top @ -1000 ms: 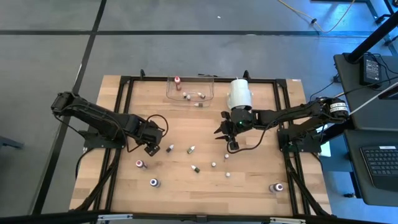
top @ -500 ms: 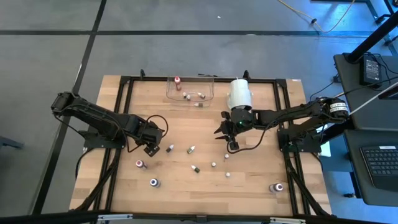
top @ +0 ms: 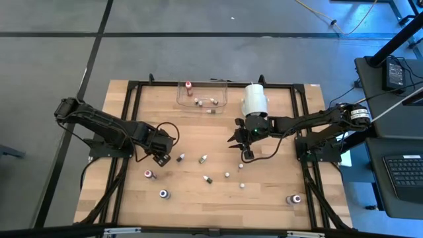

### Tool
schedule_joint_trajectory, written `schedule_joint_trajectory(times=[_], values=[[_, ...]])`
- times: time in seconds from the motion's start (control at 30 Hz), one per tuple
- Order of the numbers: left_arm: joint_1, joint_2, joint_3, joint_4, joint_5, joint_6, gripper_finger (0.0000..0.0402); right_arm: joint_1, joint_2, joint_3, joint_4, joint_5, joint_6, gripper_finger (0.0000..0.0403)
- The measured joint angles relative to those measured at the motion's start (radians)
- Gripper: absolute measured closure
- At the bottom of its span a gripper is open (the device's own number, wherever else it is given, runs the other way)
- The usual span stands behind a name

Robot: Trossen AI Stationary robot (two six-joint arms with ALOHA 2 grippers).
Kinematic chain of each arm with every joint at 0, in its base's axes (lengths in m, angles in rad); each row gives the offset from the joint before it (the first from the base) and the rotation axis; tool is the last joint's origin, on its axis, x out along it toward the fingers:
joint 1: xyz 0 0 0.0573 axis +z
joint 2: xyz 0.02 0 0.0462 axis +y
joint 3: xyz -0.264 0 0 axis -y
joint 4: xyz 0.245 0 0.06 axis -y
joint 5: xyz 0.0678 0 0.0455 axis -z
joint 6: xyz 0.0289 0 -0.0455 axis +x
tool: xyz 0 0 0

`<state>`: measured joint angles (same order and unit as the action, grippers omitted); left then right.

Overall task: Pick & Place food coloring
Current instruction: Put the yellow food coloring bottle into the transparent bin

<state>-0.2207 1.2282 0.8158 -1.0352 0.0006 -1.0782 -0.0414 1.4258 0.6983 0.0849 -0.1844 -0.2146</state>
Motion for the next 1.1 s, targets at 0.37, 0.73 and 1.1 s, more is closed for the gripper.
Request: schedule_joint_trajectory(times=[0.37,0.73,1.1], values=[[0.0,-0.001,0.001,0.036,0.021,0.027,0.0275,0.0,0.0,0.0,0.0,0.0,0.0,0.0275],[0.012,-0.003,0.068,0.053,-0.021,0.101,0.0275,0.0,0.0,0.0,0.001,0.0,-0.003,0.0275],[0.228,0.004,0.281,0.1,-0.296,0.349,0.0275,0.0,0.0,0.0,0.032,0.001,-0.007,0.0275]])
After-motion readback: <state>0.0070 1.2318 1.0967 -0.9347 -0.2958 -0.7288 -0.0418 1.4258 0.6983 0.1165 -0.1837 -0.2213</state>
